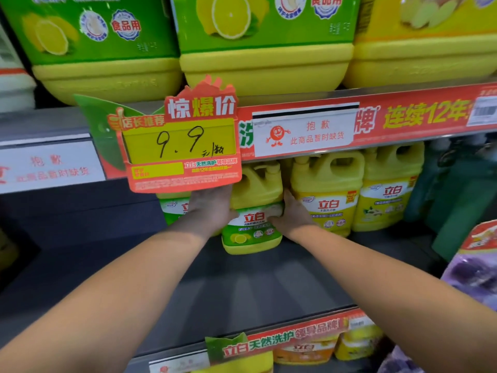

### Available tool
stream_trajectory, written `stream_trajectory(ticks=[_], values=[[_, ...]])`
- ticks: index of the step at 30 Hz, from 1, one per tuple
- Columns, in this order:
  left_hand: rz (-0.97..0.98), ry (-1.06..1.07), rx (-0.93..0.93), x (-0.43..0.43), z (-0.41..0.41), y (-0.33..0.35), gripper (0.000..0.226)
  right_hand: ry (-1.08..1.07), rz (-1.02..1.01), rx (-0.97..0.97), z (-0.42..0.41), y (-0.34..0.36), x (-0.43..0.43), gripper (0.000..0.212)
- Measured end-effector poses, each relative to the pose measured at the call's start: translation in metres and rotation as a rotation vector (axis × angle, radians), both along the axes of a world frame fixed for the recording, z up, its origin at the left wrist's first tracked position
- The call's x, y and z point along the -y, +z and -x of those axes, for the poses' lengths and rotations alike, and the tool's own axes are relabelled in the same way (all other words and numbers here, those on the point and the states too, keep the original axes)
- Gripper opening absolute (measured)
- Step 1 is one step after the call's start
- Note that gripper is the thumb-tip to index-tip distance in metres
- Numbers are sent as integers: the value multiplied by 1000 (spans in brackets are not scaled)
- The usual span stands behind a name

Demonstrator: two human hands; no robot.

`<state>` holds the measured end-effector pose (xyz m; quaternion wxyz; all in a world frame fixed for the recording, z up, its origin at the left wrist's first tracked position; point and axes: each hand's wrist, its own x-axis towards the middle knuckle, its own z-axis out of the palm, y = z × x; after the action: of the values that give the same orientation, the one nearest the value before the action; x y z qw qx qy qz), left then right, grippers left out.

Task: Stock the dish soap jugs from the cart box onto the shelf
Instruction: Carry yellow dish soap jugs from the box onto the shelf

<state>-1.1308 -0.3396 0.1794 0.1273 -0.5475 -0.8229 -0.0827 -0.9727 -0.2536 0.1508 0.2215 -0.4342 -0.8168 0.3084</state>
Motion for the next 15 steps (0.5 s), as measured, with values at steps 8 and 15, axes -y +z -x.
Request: stream_trajectory(ticks=[8, 15], values=[[-30, -186, -120, 16, -30, -6, 78, 11, -192, 221, -32, 5, 27, 68], [110, -463, -59, 24, -81, -38, 55, -168, -331, 633, -115, -7, 80, 71]])
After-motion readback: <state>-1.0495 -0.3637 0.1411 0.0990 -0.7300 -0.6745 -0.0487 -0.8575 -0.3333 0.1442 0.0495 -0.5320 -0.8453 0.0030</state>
